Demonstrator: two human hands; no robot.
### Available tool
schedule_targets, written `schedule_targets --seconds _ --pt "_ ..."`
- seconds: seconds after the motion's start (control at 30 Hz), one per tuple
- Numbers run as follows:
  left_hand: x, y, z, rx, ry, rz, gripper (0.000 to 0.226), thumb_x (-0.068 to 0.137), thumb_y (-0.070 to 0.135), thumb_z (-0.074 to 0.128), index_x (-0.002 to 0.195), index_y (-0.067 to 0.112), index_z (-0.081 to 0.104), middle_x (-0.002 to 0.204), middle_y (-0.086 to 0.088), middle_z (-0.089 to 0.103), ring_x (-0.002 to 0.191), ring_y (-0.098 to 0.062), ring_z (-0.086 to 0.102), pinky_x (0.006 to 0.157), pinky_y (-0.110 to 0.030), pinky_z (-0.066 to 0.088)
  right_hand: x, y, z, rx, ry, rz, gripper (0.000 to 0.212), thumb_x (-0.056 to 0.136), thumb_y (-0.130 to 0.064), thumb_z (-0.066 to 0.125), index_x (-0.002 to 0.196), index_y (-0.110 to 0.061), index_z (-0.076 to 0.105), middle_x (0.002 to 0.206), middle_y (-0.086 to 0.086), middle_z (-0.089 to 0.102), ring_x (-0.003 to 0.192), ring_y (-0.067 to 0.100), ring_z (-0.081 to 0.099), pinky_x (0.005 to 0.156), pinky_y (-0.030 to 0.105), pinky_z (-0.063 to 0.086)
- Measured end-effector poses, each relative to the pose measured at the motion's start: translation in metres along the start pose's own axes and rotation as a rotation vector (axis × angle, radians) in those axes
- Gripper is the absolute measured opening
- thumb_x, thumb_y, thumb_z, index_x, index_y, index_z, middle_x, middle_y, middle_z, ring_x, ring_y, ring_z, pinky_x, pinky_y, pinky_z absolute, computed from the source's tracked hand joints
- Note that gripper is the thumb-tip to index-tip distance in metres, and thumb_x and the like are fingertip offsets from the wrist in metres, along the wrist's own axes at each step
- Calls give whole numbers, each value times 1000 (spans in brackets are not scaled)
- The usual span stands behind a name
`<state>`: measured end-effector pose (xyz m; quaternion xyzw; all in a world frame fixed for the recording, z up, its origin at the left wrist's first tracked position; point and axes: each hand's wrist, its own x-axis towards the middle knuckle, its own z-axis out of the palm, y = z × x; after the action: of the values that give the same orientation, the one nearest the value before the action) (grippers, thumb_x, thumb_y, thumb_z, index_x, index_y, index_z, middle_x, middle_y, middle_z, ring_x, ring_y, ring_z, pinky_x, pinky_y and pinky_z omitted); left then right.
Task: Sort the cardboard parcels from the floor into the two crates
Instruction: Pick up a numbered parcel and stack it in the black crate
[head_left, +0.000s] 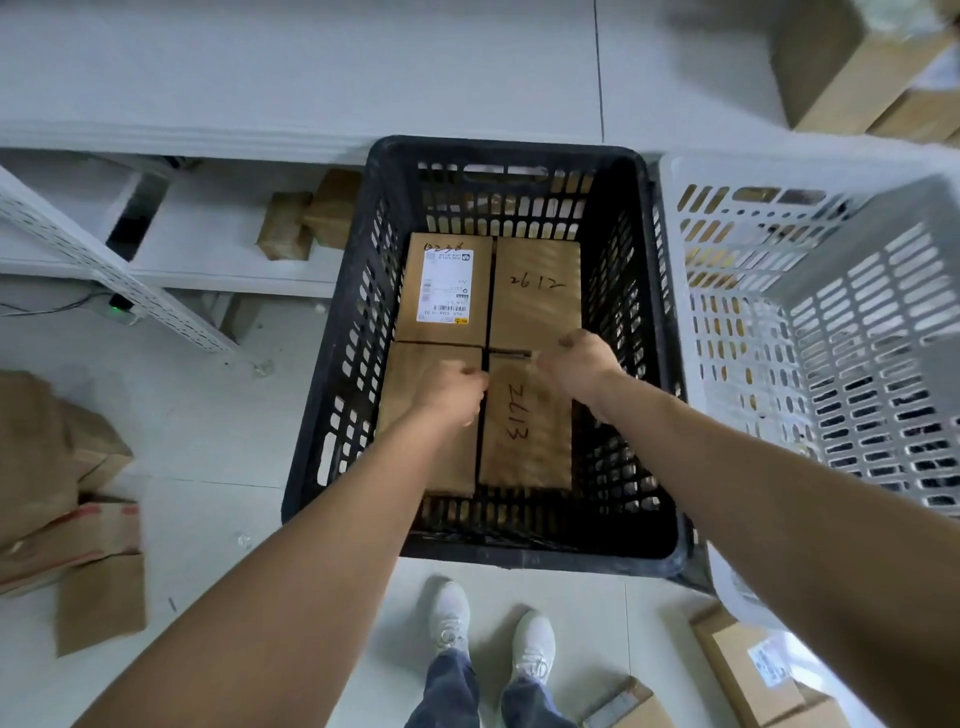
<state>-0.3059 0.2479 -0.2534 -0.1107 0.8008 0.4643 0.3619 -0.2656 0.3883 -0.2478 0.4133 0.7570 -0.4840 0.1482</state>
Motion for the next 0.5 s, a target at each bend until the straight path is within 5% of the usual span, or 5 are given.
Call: schedule_targets --seconds 0.07,0.23,0.4,0.5 --pt "-16 18 -7 -16 22 114 14 95 16 53 82 17 61 82 -2 61 82 -26 63 88 -38 52 -16 -14 -10 81 42 -76 52 92 -35 60 134 -8 49 121 6 59 94 17 56 76 26 44" --pt "-68 63 -20 -18 125 400 25 94 32 55 113 17 62 105 6 63 98 -12 59 90 -28 48 -67 -52 -41 271 92 -285 51 96 -44 49 137 -13 49 130 3 57 112 14 51 88 25 37" --pt "-131 99 -28 -115 153 605 29 92 41 56 110 19 61 104 12 62 93 2 56 77 -14 41 -119 -74 -66 490 142 -435 54 94 -51 48 131 -13 55 125 0 61 117 15 55 101 31 41" --pt "-158 119 -31 -173 103 745 21 91 44 56 102 27 60 105 11 65 100 -1 59 86 -17 43 -150 -80 -86 604 147 -513 42 94 -51 47 118 -19 61 114 -6 64 111 11 58 104 36 42"
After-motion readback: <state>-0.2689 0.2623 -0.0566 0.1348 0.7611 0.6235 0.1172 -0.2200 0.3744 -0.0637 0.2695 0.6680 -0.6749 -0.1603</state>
